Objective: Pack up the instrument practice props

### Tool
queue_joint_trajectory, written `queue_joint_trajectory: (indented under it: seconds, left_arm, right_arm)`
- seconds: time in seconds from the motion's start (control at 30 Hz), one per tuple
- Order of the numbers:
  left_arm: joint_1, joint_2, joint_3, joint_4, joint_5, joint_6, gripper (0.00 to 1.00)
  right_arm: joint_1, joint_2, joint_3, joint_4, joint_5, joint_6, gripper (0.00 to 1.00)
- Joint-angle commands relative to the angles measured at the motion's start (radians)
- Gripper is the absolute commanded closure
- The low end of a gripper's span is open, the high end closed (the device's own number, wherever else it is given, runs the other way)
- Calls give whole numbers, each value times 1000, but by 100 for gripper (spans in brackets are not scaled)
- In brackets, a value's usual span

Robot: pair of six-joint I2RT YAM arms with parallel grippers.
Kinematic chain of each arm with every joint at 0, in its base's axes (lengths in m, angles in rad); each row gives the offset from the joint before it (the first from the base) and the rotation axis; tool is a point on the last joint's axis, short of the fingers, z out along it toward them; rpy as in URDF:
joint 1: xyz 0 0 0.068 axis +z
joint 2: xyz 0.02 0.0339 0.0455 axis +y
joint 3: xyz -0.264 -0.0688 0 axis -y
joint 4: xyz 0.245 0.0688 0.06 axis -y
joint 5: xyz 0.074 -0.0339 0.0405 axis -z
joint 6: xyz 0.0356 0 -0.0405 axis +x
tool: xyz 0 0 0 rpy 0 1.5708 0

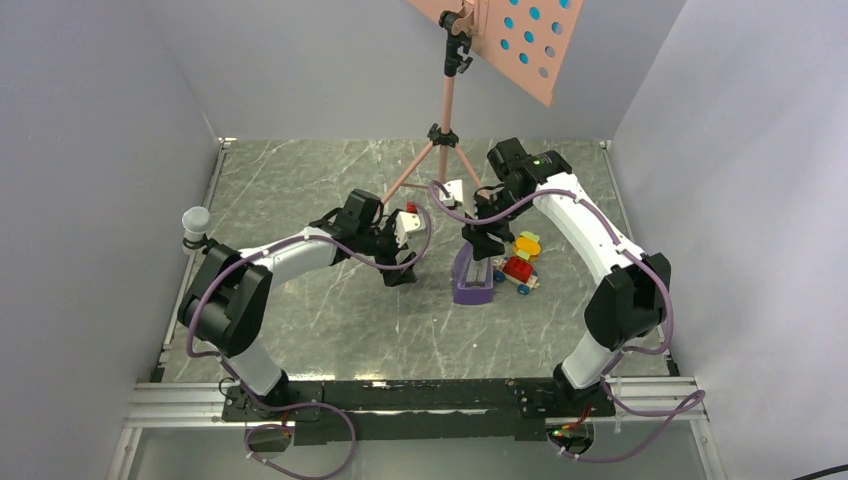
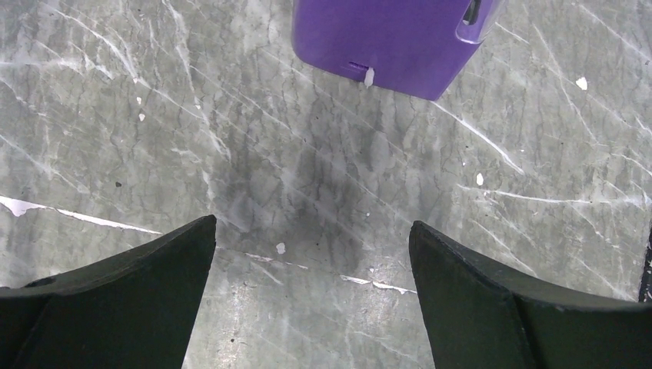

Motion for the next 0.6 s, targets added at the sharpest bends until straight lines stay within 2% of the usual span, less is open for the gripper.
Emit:
queue_joint_trajectory:
  seconds: [0.0, 0.03, 0.1, 0.2, 0.27, 0.33, 0.57]
  left_arm:
    - [4, -48, -6, 24, 4, -14, 1]
    - [4, -48, -6, 24, 6, -13, 1]
    - [5, -48, -6, 22, 5, -13, 1]
    - [5, -50, -6, 22, 3, -12, 1]
    - [4, -51, -7, 21, 3, -13, 1]
    - [4, -48, -9, 22, 4, -15, 1]
    - [3, -29, -4, 42, 16, -41, 1]
  right_arm:
    - [5, -16, 2, -6, 19, -30, 40]
    - [7, -14, -2, -6, 21, -32, 44]
    - [9, -13, -11, -9, 27, -35, 64]
    - [9, -25, -2, -56, 22, -60, 85]
    - [10, -54, 13, -98, -3, -69, 94]
    - [12, -89, 30, -139, -25, -70, 100]
    - [12, -211, 5, -250, 47, -101, 100]
